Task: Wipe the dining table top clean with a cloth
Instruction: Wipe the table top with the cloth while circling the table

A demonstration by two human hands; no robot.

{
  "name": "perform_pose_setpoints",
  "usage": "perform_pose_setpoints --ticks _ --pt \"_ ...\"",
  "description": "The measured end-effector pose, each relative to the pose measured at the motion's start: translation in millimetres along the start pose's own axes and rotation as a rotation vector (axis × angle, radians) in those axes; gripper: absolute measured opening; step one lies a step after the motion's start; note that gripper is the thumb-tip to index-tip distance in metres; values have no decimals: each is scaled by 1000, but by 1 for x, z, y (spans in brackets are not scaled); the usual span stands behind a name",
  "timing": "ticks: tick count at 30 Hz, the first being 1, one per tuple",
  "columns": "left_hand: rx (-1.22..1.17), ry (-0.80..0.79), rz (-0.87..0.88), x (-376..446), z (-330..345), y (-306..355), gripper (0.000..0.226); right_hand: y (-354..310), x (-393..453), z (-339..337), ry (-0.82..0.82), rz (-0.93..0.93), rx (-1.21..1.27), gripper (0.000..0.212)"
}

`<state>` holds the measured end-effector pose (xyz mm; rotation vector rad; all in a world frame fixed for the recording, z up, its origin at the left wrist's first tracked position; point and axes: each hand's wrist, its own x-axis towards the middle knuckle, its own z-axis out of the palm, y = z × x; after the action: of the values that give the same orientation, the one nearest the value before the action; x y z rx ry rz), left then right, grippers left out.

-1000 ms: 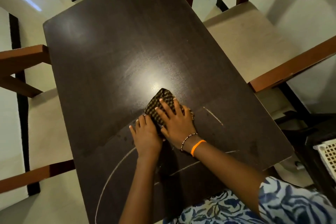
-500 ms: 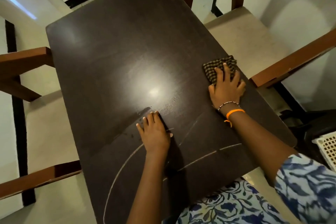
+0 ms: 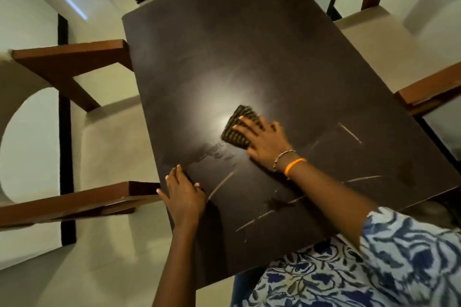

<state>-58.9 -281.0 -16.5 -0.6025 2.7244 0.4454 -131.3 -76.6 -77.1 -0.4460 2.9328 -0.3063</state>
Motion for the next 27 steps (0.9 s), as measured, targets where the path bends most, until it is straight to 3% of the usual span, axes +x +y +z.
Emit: perform_pose_setpoints --ticks 5,8,10,15,18,21,24,27 --pt "-68 -66 -107 13 -11 -30 62 100 -16 -28 95 474 3 68" --pt "-135 -96 -92 16 -13 -39 54 88 -12 -24 113 725 42 66" --pt "-178 -93 -84 21 -17 -43 48 49 -2 -16 132 777 59 67" --pt "-254 -87 -105 34 -22 -63 54 -94 19 20 50 441 81 74" --pt "-499 -91 -144 38 -19 -79 57 -183 21 45 -79 106 131 73" --pt "-701 -88 -164 43 -22 -88 52 -200 20 50 -130 -117 85 70" --pt "-701 -113 -134 46 -23 -94 47 -163 20 40 -63 -109 36 68" --pt "-629 -86 -98 49 -23 -96 50 -97 17 22 44 143 -16 68"
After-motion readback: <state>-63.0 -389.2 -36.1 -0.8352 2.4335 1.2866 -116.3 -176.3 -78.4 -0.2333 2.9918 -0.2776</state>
